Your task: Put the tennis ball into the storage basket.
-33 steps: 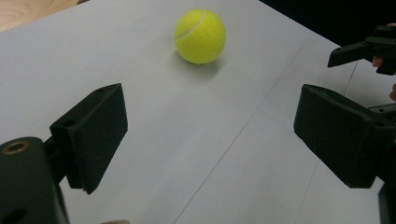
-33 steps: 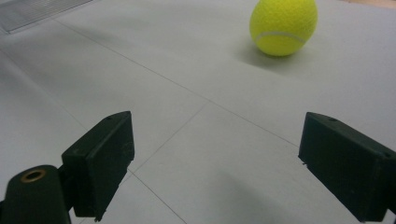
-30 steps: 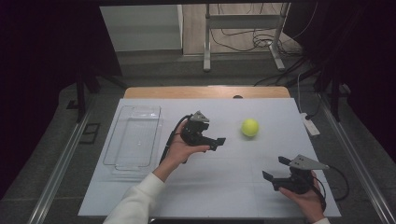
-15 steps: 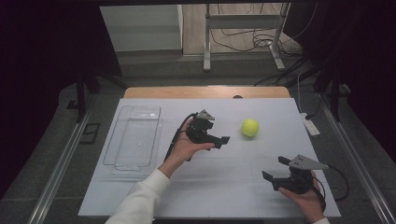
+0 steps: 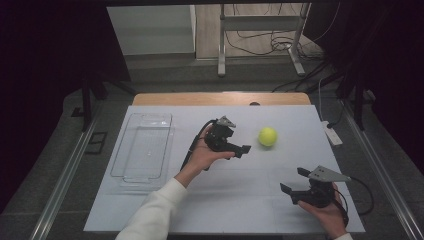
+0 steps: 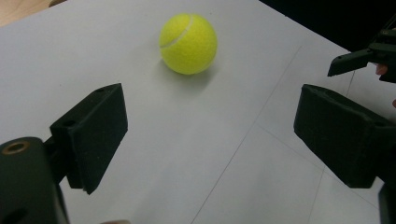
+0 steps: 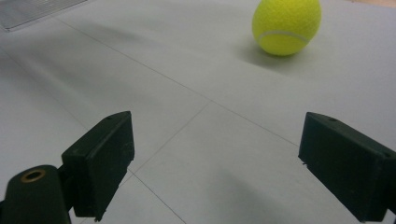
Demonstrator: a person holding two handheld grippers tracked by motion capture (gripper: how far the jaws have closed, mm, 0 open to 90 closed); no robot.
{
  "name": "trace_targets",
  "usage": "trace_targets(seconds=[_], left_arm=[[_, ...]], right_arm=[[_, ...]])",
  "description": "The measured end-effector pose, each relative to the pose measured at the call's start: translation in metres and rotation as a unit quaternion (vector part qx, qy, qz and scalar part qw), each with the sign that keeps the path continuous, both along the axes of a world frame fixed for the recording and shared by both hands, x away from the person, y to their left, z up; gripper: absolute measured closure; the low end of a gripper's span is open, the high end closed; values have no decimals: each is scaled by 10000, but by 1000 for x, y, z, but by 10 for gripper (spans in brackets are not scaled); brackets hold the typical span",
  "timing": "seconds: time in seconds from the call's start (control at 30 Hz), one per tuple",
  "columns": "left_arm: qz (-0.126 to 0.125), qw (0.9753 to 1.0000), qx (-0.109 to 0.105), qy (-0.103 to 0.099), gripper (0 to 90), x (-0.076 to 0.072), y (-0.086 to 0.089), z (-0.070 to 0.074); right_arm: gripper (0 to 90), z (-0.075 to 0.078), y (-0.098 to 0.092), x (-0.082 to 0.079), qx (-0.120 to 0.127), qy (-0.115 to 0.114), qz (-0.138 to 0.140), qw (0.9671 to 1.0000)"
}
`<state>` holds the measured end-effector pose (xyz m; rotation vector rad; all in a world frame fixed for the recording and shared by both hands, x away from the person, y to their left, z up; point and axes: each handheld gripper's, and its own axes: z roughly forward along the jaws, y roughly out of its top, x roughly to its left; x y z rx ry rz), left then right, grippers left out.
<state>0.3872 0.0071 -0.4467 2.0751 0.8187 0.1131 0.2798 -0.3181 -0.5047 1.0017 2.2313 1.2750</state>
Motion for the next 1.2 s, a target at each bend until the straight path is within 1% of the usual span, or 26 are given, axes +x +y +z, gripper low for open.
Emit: trace_targets(seconds=[0.27,0.37,0.53,0.77,1.2], left_arm=[[-7,10000,5,40,111,6,-6,0],[-27,10000,35,57,110,9,-8,-2],[-9,10000,16,95,110,13,-12,-4],[-45,9999,79,123,110,19,-17,-6],[-52,9998,124,154,111,29,-27,-8]], right_arm=[[108,0,0,0,0,4,-5,10000],[108,0,0,0,23,-1,5,10000],[108,0,0,0,35,4,10,10000],[108,0,0,0,46,9,13,10000],[107,0,0,1,29,21,9,10000]])
